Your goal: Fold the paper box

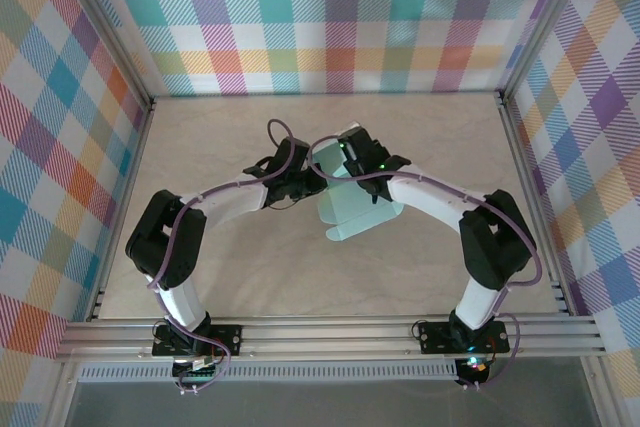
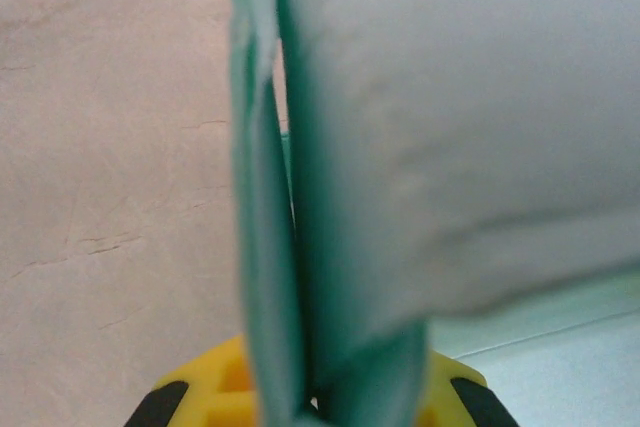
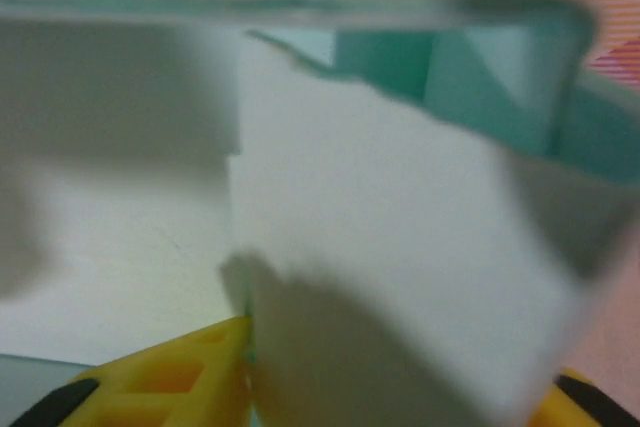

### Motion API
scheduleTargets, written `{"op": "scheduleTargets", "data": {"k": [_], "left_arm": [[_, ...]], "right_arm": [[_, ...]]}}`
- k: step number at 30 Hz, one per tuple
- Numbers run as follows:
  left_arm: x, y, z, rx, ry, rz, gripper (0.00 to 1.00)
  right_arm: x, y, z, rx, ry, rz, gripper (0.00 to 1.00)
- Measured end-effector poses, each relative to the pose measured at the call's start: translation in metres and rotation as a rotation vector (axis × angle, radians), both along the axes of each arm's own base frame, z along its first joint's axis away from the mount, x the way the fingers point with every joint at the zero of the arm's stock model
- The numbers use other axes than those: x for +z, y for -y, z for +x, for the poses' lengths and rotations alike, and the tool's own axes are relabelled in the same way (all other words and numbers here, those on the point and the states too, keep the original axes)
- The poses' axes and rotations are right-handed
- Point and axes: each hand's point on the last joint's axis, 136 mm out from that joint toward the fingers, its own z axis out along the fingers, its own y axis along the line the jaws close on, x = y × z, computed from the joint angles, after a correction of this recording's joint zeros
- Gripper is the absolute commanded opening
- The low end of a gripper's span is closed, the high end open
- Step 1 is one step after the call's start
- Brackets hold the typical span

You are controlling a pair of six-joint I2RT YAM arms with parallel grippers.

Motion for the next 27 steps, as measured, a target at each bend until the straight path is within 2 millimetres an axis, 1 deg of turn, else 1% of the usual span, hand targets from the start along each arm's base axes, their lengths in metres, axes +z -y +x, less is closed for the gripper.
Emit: {"op": "scheduleTargets", "data": {"k": [3, 10, 12, 16, 19, 23, 27], "left_arm": [[0.003, -0.001, 0.001, 0.007, -0.002, 0.010, 0.00], [0.001, -0.002, -0.001, 0.006, -0.019, 0.028, 0.00], [0.001, -0.002, -0.001, 0.004, -0.024, 0.032, 0.00], [-0.003, 0.000, 0.000, 0.001, -0.034, 0.037, 0.00], [-0.009, 0.000, -0.002, -0.005, -0.048, 0.044, 0.00], [-0.012, -0.002, -0.004, -0.005, -0.065, 0.055, 0.00], [-0.014, -0.001, -0.004, -0.008, -0.071, 0.057, 0.00]], "right_arm": [[0.008, -0.007, -0.004, 0.034, -0.010, 0.056, 0.52], [0.027, -0.010, -0.011, 0.078, -0.047, 0.217, 0.54], [0.027, -0.009, -0.012, 0.086, -0.078, 0.269, 0.54], [0.021, -0.006, -0.015, 0.085, -0.129, 0.312, 0.47], [0.018, -0.005, -0.017, 0.085, -0.145, 0.313, 0.46], [0.014, -0.007, -0.021, 0.098, -0.172, 0.317, 0.47], [0.017, -0.008, -0.026, 0.127, -0.199, 0.354, 0.54]]}}
